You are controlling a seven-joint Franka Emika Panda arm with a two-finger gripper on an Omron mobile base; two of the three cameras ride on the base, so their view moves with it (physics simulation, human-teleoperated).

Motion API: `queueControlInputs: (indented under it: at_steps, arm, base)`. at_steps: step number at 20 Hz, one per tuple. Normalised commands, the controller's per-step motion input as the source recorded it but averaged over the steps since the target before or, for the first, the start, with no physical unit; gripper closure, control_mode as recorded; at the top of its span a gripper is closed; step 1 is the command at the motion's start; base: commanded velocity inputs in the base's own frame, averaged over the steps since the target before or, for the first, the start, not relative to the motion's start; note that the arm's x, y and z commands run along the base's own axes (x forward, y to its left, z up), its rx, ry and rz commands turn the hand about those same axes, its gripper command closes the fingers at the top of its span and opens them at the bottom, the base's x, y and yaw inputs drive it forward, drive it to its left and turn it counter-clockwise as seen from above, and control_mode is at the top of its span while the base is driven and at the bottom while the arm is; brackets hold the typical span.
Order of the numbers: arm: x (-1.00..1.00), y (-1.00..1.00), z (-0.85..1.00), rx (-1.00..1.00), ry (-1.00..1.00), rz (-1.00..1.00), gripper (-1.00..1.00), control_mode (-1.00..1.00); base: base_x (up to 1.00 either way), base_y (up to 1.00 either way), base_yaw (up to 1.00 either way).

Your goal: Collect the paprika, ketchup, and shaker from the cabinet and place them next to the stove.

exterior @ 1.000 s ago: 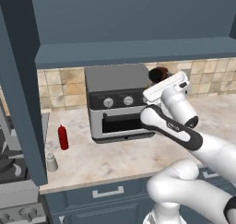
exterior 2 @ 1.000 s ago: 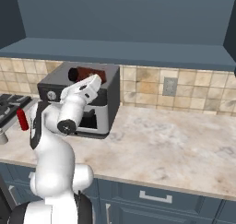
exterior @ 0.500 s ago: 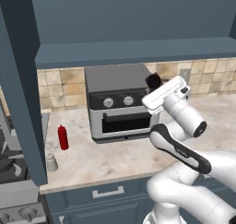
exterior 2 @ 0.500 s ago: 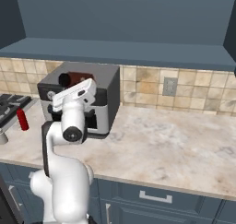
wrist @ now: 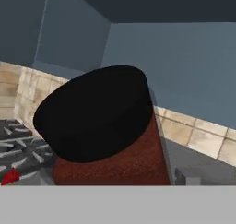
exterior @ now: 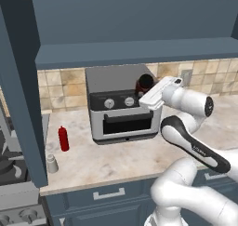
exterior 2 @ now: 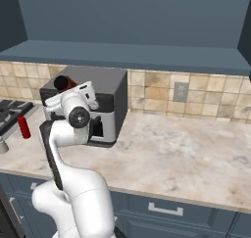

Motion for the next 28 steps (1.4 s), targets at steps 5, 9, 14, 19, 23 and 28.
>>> queueControlInputs:
  at_steps: [5, 9, 14, 19, 23, 28]
  arm:
    - [0.00, 0.35, -0.14, 0.00, 0.39, 0.23, 1.00, -1.00]
    - [0.00, 0.34, -0.44, 0.05, 0.25, 0.29, 1.00, -1.00]
    - [-0.02, 0.43, -0.58, 0.07, 0.16, 0.29, 1.00, -1.00]
    - [-0.08, 0.53, -0.60, 0.05, 0.13, 0.25, 1.00, -1.00]
    - [-0.13, 0.64, -0.46, 0.00, 0.16, 0.18, 1.00, -1.00]
    - [-0.21, 0.63, -0.35, 0.00, 0.14, 0.13, 1.00, -1.00]
  base:
    - [0.00, 0.00, 0.00]
    - [0.00, 0.00, 0.00]
    - [0.00, 0.00, 0.00]
    - [0.00, 0.00, 0.00]
    - [0.00, 0.00, 0.00]
    - [0.00, 0.00, 0.00]
